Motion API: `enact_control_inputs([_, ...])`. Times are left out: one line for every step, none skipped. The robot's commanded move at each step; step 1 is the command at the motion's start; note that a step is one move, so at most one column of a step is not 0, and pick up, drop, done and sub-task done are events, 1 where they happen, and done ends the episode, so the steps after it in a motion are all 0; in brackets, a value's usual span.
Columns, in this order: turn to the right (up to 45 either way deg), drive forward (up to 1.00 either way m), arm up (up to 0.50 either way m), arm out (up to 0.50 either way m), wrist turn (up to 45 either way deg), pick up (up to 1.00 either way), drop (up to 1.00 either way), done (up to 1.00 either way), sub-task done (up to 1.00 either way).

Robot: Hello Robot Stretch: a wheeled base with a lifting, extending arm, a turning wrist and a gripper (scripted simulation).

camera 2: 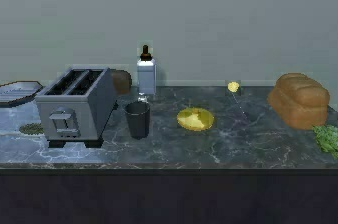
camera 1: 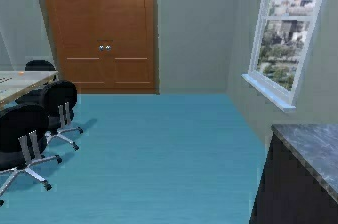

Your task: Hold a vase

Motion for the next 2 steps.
enact_control_inputs([0.0,0.00,0.50,0.00,0.0,0.00,0.00,0.00,0.00])
enact_control_inputs([0.0,0.00,0.38,0.00,0.0,0.00,0.00,0.00,0.00])
